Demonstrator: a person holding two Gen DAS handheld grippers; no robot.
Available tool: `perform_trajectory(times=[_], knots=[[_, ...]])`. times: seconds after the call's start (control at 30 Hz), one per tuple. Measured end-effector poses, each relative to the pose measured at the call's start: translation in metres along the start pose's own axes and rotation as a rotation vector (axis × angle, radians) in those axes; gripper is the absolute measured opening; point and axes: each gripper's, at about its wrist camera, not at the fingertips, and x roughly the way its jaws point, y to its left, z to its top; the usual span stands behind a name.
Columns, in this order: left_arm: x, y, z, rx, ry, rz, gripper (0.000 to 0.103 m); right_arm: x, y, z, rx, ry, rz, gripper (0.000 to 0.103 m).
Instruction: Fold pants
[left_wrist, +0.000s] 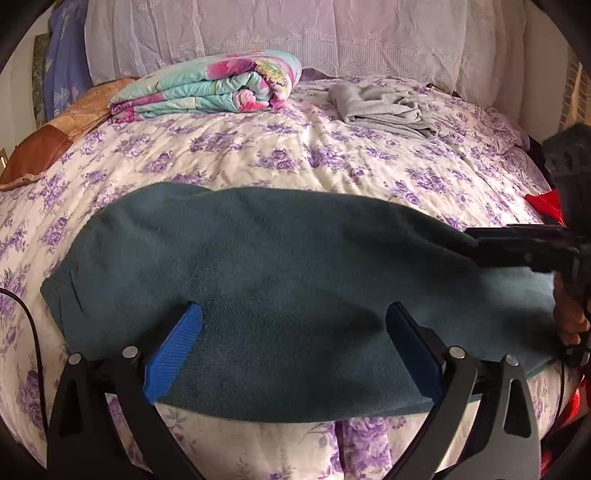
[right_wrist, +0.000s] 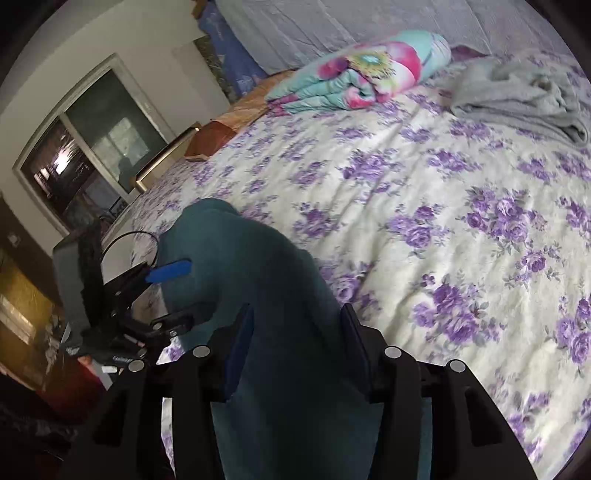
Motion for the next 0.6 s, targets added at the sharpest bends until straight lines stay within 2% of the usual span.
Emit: perform_trajectory(times=[0.03, 0.17, 0.27, 0.37, 0.53, 0.6], knots=[[0.001, 0.002, 0.001, -0.013, 0.006, -0.005, 0.098, -0.001, 0.009, -0.005, -0.024, 0.010, 0.014, 0.055], [0.003, 0.003, 0.005, -0.030, 0.007, -0.003, 0.098, 0.011, 0.021, -0.022, -0.051, 0.102, 0.035, 0.055], [0.004, -0.003, 0.003, -0.009, 0.008, 0.025, 0.098, 0.015, 0.018, -0.027, -0.034, 0.115, 0.041, 0.056], [0.005, -0.004, 0.002, -0.002, 0.009, 0.041, 0.098, 0.016, 0.010, -0.019, 0.021, 0.114, 0.082, 0.059], [0.004, -0.003, 0.001, -0.005, 0.006, 0.039, 0.098, 0.042, -0.004, 0.001, 0.117, 0.145, 0.118, 0.059], [0.003, -0.003, 0.001, -0.010, 0.002, 0.034, 0.098, 0.050, -0.008, 0.007, 0.167, 0.157, 0.160, 0.061]])
